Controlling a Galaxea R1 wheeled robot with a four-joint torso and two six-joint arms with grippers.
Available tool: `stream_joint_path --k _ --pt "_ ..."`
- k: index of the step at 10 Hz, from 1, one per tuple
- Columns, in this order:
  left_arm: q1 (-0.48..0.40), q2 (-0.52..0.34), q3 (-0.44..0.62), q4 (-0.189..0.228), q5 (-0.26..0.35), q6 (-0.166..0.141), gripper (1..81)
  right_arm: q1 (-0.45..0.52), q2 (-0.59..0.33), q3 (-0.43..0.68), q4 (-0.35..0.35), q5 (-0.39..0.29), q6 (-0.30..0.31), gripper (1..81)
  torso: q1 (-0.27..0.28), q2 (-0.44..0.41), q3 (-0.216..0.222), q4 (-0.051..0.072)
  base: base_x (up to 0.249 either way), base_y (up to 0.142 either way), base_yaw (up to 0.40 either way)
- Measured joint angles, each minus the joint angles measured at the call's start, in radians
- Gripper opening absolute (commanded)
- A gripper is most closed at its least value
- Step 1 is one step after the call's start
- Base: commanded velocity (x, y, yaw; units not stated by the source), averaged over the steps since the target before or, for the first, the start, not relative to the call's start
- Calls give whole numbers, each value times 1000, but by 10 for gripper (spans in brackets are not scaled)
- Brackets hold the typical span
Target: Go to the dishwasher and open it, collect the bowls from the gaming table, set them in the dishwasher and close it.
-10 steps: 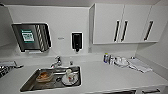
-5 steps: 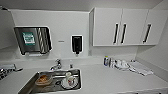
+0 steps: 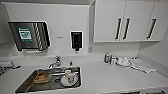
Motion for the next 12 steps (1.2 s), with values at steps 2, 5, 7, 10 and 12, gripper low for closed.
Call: stream_joint_path --k 2,5,7,10,12 --pt "3 0 0 0 1 0 811 5 -22 24 0 1 12 811 45 -72 -7 0 0 0 0" --pt "4 0 0 0 1 0 811 5 -32 39 0 1 16 811 114 -182 -7 0 0 0 0" --pt "6 0 0 0 2 0 811 5 -33 39 0 1 18 811 160 -255 -7 0 0 0 0" --pt "10 2 0 -1 3 0 811 5 -40 42 15 -1 18 811 226 -362 -9 0 0 0 0" --pt "11 16 -4 -2 3 0 811 5 -41 44 16 0 18 811 237 -385 -46 0 0 0 0"
